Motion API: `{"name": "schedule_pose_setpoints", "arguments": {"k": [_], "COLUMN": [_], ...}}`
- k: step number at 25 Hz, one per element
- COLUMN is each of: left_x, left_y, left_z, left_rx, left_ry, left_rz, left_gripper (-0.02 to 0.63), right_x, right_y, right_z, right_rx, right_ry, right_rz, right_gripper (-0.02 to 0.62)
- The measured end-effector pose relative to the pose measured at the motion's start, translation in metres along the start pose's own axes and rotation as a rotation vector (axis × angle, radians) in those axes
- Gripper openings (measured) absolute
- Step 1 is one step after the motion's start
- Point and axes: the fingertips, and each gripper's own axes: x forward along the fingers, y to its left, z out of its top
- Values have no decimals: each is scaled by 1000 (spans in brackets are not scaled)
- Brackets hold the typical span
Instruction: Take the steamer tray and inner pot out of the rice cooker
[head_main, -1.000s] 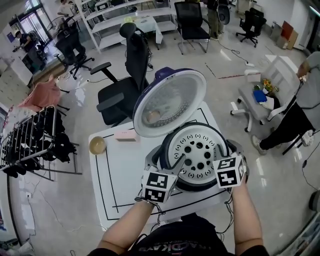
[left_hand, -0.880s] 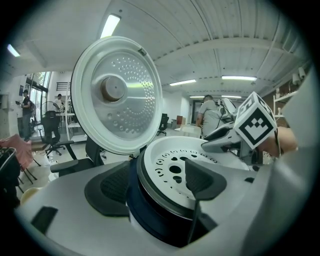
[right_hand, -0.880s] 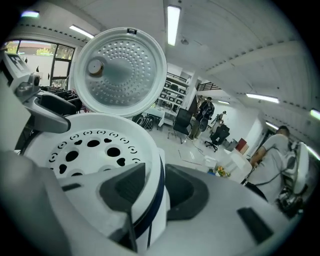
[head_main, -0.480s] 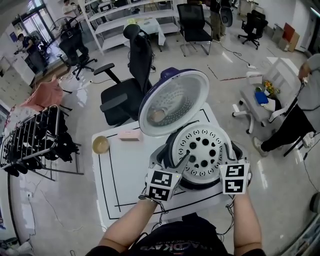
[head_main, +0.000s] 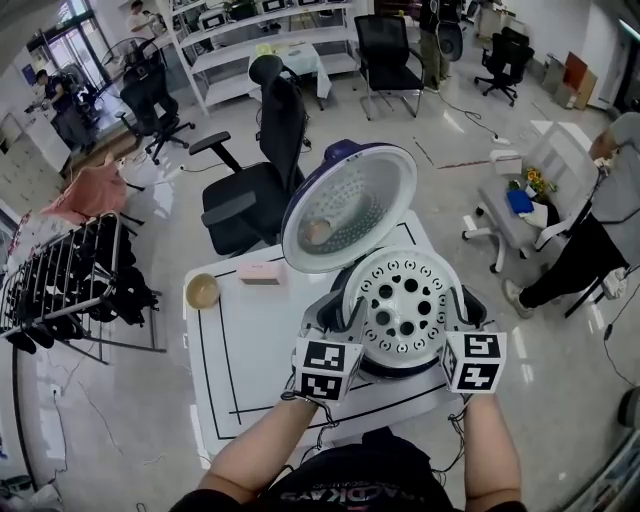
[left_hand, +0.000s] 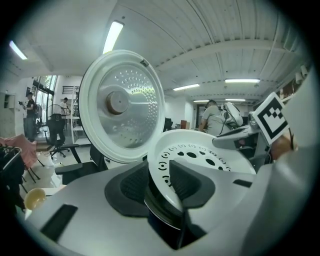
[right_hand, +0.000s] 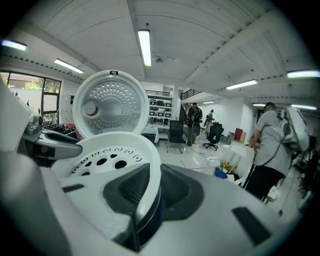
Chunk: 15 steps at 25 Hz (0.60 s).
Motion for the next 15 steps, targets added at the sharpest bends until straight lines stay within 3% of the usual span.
{"name": "schedule_pose_setpoints", "arguments": {"k": [10, 15], "left_x": [-52, -88], "left_y": [21, 40], "left_z": [39, 37], "left_rx": [-19, -39], "left_ry": [-143, -153], "left_rz": [67, 115], "left_gripper": [108, 103], "right_x": [-27, -45], "right_y": [31, 63], "right_z": [38, 55], "right_rx": [43, 39], "right_ry": [-116, -165], "right_rz": [53, 109], "right_gripper": [64, 63]}}
